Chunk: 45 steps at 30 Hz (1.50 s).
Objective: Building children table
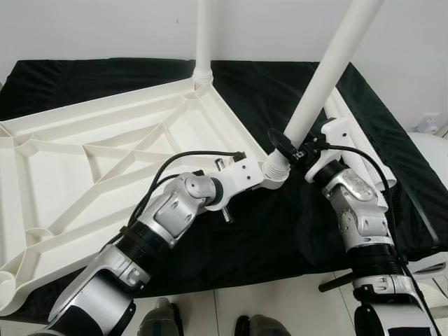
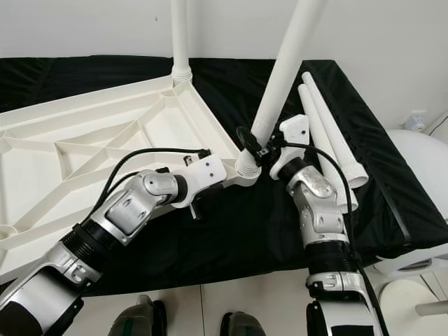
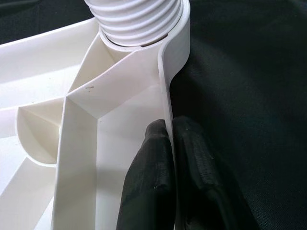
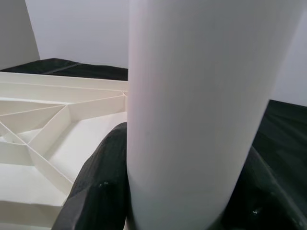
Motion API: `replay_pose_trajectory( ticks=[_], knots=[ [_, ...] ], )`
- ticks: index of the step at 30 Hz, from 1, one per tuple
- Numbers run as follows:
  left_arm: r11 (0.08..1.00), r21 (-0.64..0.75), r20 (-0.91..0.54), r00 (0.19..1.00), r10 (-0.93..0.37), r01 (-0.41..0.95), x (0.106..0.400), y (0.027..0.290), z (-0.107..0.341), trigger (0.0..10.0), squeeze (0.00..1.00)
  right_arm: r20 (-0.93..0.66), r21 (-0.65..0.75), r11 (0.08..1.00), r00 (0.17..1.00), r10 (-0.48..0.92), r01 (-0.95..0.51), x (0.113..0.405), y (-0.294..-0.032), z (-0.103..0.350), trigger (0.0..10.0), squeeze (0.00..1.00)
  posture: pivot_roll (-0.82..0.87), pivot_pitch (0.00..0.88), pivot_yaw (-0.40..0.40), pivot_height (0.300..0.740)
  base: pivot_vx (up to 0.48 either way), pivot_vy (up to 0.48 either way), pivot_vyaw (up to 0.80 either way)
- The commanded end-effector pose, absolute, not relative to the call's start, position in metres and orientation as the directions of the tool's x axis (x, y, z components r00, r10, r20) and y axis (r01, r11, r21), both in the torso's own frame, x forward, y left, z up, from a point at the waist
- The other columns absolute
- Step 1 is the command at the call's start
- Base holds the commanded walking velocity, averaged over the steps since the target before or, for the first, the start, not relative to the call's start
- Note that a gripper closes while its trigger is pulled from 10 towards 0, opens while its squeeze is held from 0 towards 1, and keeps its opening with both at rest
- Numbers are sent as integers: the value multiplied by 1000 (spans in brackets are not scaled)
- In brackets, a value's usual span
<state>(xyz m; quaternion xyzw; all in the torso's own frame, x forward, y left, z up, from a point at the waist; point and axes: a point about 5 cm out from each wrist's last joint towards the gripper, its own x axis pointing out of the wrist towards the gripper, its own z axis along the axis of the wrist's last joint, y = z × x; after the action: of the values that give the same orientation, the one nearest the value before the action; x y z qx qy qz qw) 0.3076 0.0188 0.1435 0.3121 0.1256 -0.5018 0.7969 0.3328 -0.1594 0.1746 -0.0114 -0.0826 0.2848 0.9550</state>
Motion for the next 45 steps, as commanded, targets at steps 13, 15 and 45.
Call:
replay_pose_trajectory(
  ticks=[13, 15, 45],
  knots=[
    [276, 381, -555, 457, -695, 882, 304, 19, 134, 10000, 0, -13, -13, 829, 829, 559, -559, 326, -151, 135, 10000, 0, -23, 85, -21, 740, 0, 0, 0],
    [275, 380, -555, 456, -696, 883, 303, 19, 134, 10000, 0, -14, -10, 833, 833, 553, -553, 326, -151, 134, 10000, 0, -24, 89, -19, 740, 0, 0, 0],
    [286, 372, -556, 459, -693, 883, 302, 20, 135, 10000, 0, 81, -9, 884, 881, 466, -467, 320, -127, 145, 10000, 0, -16, 106, -29, 740, 0, 0, 0]
  ],
)
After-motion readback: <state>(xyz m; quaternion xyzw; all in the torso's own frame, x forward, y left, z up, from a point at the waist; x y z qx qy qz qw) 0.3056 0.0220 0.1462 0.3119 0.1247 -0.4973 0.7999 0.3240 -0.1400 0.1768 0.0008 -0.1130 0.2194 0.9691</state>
